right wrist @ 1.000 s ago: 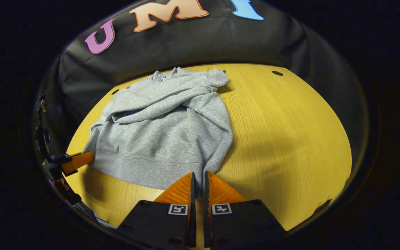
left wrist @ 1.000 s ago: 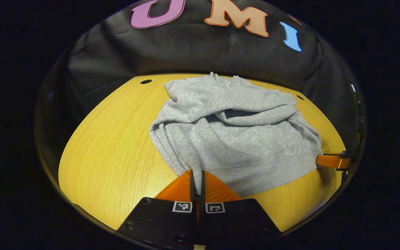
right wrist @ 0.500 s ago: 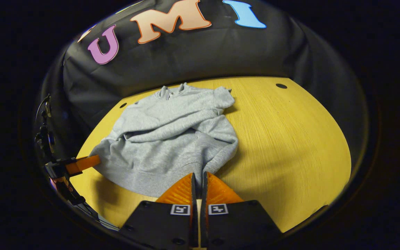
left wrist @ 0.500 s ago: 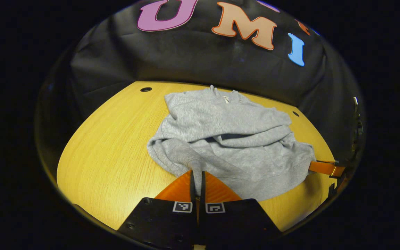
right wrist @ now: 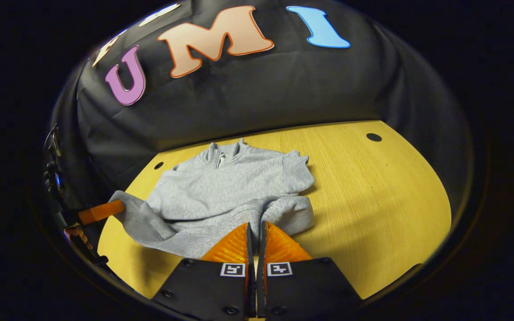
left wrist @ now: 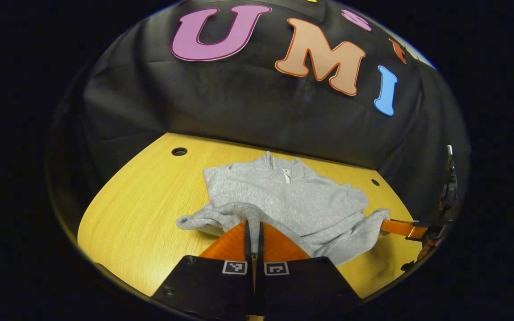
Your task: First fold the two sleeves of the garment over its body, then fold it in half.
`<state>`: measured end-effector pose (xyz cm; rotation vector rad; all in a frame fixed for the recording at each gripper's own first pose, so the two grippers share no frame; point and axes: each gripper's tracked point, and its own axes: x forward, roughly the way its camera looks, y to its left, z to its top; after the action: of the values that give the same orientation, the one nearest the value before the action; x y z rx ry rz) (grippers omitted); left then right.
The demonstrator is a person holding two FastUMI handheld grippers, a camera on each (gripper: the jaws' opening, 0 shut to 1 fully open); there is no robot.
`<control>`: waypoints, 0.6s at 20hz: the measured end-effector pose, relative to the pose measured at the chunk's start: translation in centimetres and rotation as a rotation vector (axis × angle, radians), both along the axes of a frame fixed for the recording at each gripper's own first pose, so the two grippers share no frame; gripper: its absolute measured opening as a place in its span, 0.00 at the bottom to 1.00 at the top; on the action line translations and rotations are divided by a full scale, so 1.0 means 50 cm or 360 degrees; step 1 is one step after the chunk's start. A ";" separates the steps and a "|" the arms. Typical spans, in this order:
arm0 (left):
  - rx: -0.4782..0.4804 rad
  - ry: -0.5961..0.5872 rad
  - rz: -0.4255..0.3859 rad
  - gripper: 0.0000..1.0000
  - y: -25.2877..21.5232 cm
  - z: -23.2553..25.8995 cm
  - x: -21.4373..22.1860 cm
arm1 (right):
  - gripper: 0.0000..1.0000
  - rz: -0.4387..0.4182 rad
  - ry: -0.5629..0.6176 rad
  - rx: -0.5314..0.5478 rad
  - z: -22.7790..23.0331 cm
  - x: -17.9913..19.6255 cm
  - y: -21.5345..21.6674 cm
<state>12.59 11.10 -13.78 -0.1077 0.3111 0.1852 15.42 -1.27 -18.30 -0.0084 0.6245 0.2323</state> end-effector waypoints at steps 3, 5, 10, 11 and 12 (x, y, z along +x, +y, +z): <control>0.0075 0.0078 -0.0026 0.00 0.020 -0.002 0.055 | 0.03 0.0013 0.0040 -0.0045 -0.017 0.048 0.006; 0.0095 0.0120 -0.0021 0.00 0.029 -0.013 0.080 | 0.03 0.0035 0.0079 -0.0068 -0.030 0.067 0.011; 0.0069 0.0223 0.0028 0.00 0.065 -0.069 0.152 | 0.05 0.0017 0.0200 0.0003 -0.069 0.105 0.016; 0.0076 0.0239 0.0042 0.00 0.072 -0.080 0.160 | 0.08 0.0011 0.0227 0.0035 -0.074 0.107 0.015; 0.0097 0.0259 0.0051 0.04 0.082 -0.091 0.167 | 0.12 0.0006 0.0240 0.0071 -0.076 0.114 0.019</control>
<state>20.93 15.20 -18.32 -0.0372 0.4654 0.2357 21.13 -0.31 -22.12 0.0512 0.7695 0.2523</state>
